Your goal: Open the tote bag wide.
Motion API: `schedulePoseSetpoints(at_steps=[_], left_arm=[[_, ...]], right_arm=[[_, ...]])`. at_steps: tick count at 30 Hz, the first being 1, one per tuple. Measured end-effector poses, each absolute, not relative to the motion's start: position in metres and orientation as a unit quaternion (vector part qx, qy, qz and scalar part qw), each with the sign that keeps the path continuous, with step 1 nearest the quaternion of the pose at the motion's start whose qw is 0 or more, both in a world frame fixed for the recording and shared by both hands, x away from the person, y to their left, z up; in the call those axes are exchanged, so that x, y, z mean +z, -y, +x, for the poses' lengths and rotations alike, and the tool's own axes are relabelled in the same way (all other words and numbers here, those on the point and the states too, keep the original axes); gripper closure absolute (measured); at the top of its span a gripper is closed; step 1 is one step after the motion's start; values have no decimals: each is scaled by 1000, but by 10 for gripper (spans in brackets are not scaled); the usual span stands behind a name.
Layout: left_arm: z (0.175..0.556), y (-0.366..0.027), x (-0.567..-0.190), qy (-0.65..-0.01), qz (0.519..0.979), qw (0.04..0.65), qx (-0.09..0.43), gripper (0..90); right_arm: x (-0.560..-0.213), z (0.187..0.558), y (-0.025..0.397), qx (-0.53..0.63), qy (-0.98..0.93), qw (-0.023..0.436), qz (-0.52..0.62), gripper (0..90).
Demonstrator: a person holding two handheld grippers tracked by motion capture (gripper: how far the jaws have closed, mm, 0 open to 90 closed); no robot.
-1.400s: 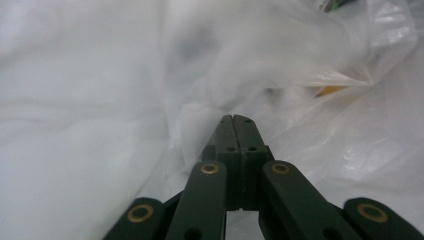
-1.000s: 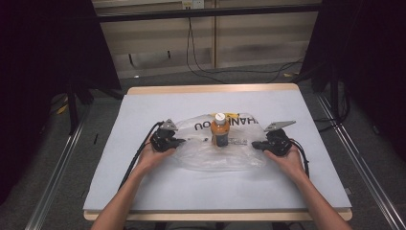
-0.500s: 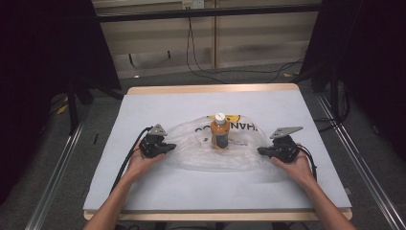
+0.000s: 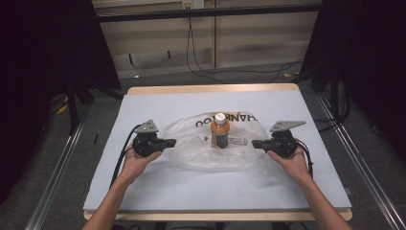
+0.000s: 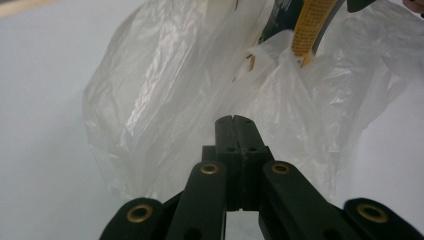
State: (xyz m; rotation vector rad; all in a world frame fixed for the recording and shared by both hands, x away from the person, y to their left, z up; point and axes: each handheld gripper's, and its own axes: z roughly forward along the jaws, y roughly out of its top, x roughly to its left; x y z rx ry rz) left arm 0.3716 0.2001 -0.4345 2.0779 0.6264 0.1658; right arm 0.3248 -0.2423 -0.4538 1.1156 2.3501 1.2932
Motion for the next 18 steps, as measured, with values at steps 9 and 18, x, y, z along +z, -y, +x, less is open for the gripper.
schedulePoseSetpoints(at_steps=[9, 18], left_arm=[[363, -168, -392, -209, 844, 487, 79, 900], [365, -116, -392, -178, 874, 449, 55, 900]], right_arm=[[-423, 338, 230, 457, -803, 119, 364, 900], [-419, 358, 207, 432, -827, 96, 346, 900]])
